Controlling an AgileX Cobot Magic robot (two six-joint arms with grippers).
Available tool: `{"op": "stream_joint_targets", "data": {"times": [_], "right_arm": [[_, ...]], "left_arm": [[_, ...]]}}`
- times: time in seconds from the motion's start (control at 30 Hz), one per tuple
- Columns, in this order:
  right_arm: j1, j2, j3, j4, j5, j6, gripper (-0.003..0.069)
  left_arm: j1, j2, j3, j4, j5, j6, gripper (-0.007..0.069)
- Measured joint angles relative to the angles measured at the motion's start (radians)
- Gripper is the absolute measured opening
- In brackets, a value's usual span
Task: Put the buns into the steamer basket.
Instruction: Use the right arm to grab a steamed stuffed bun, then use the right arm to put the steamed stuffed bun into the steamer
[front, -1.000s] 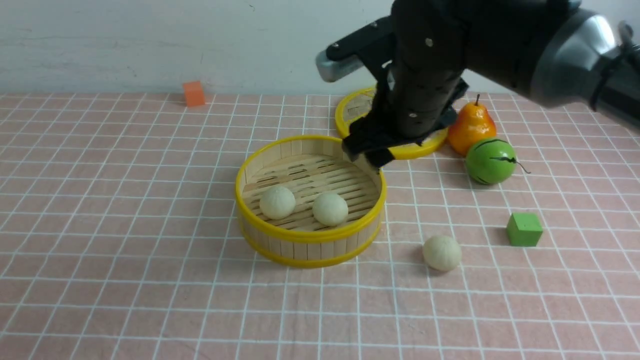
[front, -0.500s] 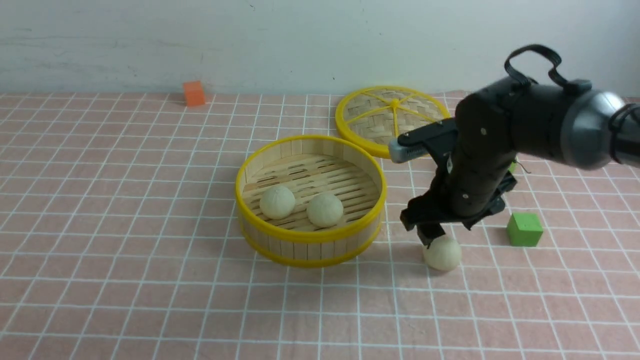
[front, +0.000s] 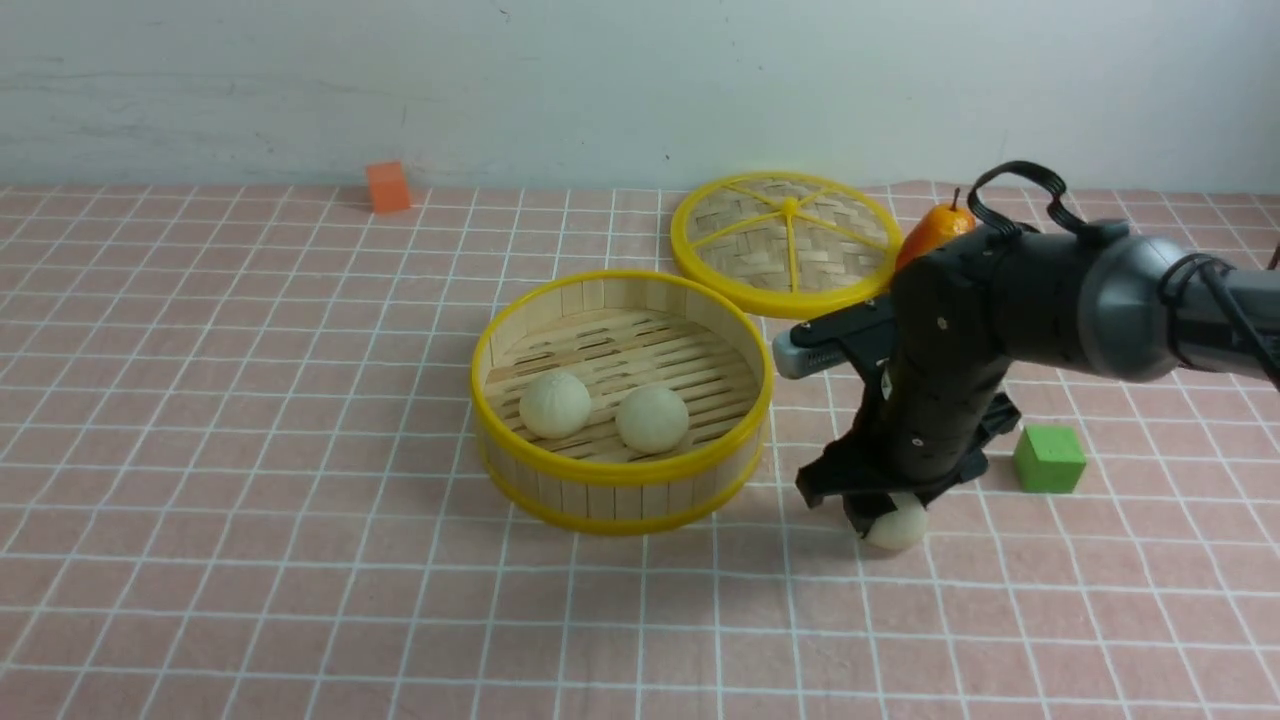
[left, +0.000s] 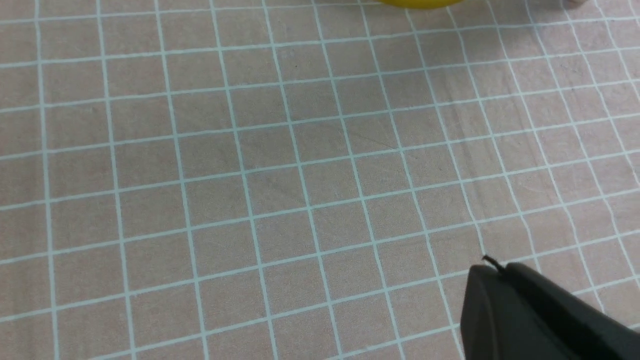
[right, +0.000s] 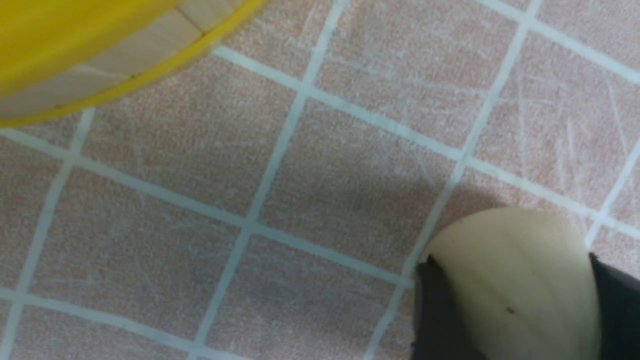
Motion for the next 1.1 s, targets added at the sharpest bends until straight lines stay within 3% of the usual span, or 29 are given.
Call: {"op": "stream_joint_targets", "data": {"times": [0.03,0.1,0.13,0.23,0.5,0.67,0.8,1.0,1.1], "right_arm": [[0.0,-0.002,-0.002,-0.002,0.003,0.0,0.0269],[0.0,-0.004,-0.007,-0.002,0.008,0.0,0.0227],[0.0,-0.009,-0.026,-0.002,0.023,-0.002,0.0153],[0.007,-0.02,-0.09,0.008,0.057,-0.003,0.0029],[0.087,-0.029,-0.265,0.026,0.012,-0.046,0.0022],[0.099,0.041,-0.323,0.031,-0.106,-0.047,0.0064],[0.099,0.117,-0.343,0.03,-0.141,-0.047,0.0142],[0.099,0.177,-0.381,0.03,-0.169,-0.047,0.0363],[0.099,0.176,-0.396,0.03,-0.165,-0.047,0.0429]], "left_arm": [[0.0,0.0,0.0,0.0,0.0,0.0,0.0],[0.0,0.0,0.0,0.0,0.0,0.0,0.0],[0.0,0.0,0.0,0.0,0.0,0.0,0.0001],[0.0,0.0,0.0,0.0,0.0,0.0,0.0004],[0.0,0.0,0.0,0.0,0.0,0.0,0.0009],[0.0,0.0,0.0,0.0,0.0,0.0,0.0015],[0.0,0.0,0.0,0.0,0.0,0.0,0.0016],[0.0,0.0,0.0,0.0,-0.001,0.0,0.0018],[0.0,0.0,0.0,0.0,-0.001,0.0,0.0018]]}}
